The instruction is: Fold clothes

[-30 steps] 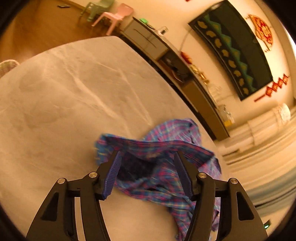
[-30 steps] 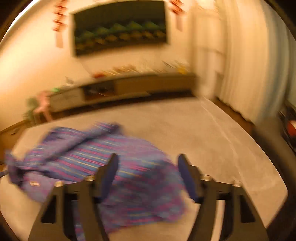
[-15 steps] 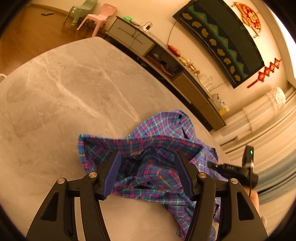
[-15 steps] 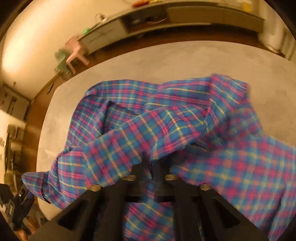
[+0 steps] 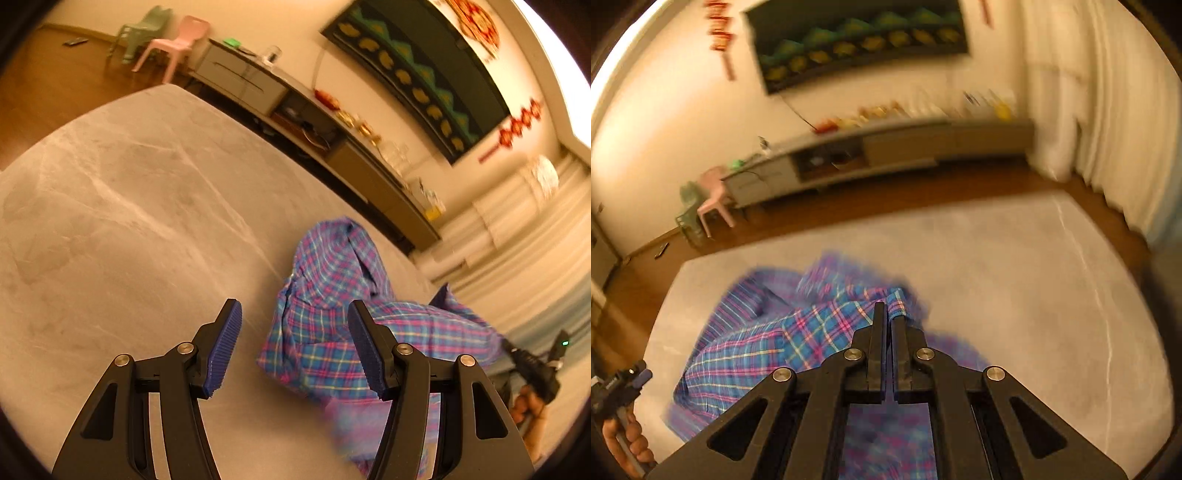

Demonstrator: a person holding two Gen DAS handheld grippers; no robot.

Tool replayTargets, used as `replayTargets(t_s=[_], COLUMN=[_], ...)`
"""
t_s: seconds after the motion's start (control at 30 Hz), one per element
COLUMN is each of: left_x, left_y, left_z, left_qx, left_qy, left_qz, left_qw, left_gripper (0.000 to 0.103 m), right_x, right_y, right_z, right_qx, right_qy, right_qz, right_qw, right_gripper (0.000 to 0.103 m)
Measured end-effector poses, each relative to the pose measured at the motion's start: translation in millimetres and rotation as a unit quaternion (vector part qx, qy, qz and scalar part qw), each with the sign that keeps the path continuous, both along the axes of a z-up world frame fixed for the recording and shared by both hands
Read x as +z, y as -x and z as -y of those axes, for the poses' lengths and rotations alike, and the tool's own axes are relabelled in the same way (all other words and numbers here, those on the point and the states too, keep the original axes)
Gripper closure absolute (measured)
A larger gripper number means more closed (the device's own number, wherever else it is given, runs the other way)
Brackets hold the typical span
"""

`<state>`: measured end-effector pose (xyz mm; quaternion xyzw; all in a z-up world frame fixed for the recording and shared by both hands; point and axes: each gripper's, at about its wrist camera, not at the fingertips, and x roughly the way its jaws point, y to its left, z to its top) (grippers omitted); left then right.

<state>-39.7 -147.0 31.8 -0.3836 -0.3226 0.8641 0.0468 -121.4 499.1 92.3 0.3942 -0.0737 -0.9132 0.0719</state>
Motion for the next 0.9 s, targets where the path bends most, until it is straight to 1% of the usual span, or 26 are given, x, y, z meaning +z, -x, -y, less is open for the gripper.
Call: replayTargets(t_s=[0.07, 0.1, 0.13, 0.17, 0.2, 0.23, 0.27, 0.3, 0.33, 0.37, 0.4, 0.43, 0.5, 0.6, 0.63, 0.67, 0.73, 0.77, 0.8, 0.83, 0.87, 0.9], left_x=[-1.6, -0.4, 2.2, 5.2, 8.3, 9.4, 7.0, 2.2, -3.7, -15.9, -27.4, -38.7, -55.2, -70.6, -76.0, -76.9, -65.6, -57.5, -46.1, -34.3, -23.3, -18.4], left_y=[-1.2, -4.7, -11.6, -18.6, -25.4, -29.0, -34.2, -37.8, -40.5, -43.5, -44.4, -44.9, -42.1, -24.2, -15.1, 0.6, 34.8, 48.1, 54.5, 59.7, 57.0, 46.9], left_z=[-13.3, -20.5, -27.9, -40.7, -54.6, -67.4, -92.4, -114.7, -131.5, -156.4, -172.2, -185.9, -197.9, -193.1, -188.9, -179.6, -153.9, -138.9, -119.0, -98.3, -71.4, -50.1], left_qx=[-0.028, -0.035, -0.042, -0.06, -0.08, -0.104, -0.149, -0.182, -0.202, -0.226, -0.236, -0.243, -0.249, -0.231, -0.22, -0.208, -0.148, -0.114, -0.062, -0.006, 0.054, 0.088], left_qy=[0.004, 0.007, 0.007, -0.002, -0.013, -0.024, -0.045, -0.059, -0.063, -0.057, -0.042, -0.026, -0.004, 0.026, 0.034, 0.028, 0.06, 0.076, 0.093, 0.11, 0.1, 0.065], left_qz=[0.001, -0.004, -0.017, -0.033, -0.049, -0.058, -0.063, -0.06, -0.053, -0.034, -0.013, 0.006, 0.031, 0.065, 0.082, 0.085, 0.08, 0.067, 0.053, 0.039, 0.028, 0.021], left_qw=[0.9996, 0.9994, 0.999, 0.9977, 0.9955, 0.9926, 0.9859, 0.9797, 0.976, 0.9718, 0.9707, 0.9697, 0.968, 0.9705, 0.9714, 0.974, 0.9839, 0.9882, 0.9923, 0.9931, 0.9931, 0.9938], left_gripper=[0.04, 0.04, 0.04, 0.04, 0.04, 0.035, 0.031, 0.029, 0.029, 0.029, 0.029, 0.029, 0.029, 0.029, 0.031, 0.03, 0.03, 0.03, 0.032, 0.034, 0.034, 0.032], right_x=[-21.2, -31.5, -41.2, -50.6, -58.7, -66.7, -74.8, -82.2, -89.5, -91.1, -92.4, -85.1, -65.5, -39.7, -27.4, -21.3, -11.2, -10.5, -13.6, -17.0, -27.6, -38.6], right_y=[-24.9, -42.1, -49.2, -64.1, -75.7, -87.0, -98.4, -101.6, -104.3, -104.1, -103.7, -104.2, -101.5, -99.9, -103.7, -107.7, -118.1, -124.7, -129.2, -133.5, -139.6, -145.8], right_z=[-13.9, -17.4, -17.9, -21.6, -22.2, -22.7, -23.1, -21.9, -20.7, -21.1, -21.6, -23.9, -14.9, -11.9, -12.1, -11.7, -5.9, 2.1, 11.4, 20.6, 41.2, 62.4], right_qx=[0.013, 0.02, 0.022, 0.025, 0.026, 0.026, 0.026, 0.025, 0.024, 0.025, 0.026, 0.028, 0.04, 0.056, 0.061, 0.065, 0.075, 0.082, 0.088, 0.095, 0.119, 0.145], right_qy=[0.026, 0.032, 0.038, 0.051, 0.057, 0.063, 0.069, 0.072, 0.074, 0.084, 0.094, 0.105, 0.131, 0.154, 0.159, 0.164, 0.169, 0.168, 0.176, 0.184, 0.186, 0.187], right_qz=[0.017, 0.022, 0.023, 0.024, 0.026, 0.027, 0.029, 0.033, 0.036, 0.039, 0.041, 0.034, 0.009, -0.023, -0.039, -0.049, -0.063, -0.066, -0.061, -0.055, -0.034, -0.014], right_qw=[0.999, 0.999, 0.999, 0.998, 0.998, 0.997, 0.997, 0.997, 0.996, 0.995, 0.994, 0.993, 0.991, 0.986, 0.985, 0.983, 0.981, 0.98, 0.979, 0.977, 0.975, 0.972], right_gripper=[0.101, 0.101, 0.101, 0.101, 0.101, 0.101, 0.101, 0.101, 0.101, 0.101, 0.101, 0.101, 0.101, 0.101, 0.101, 0.101, 0.101, 0.101, 0.101, 0.101, 0.101, 0.101])
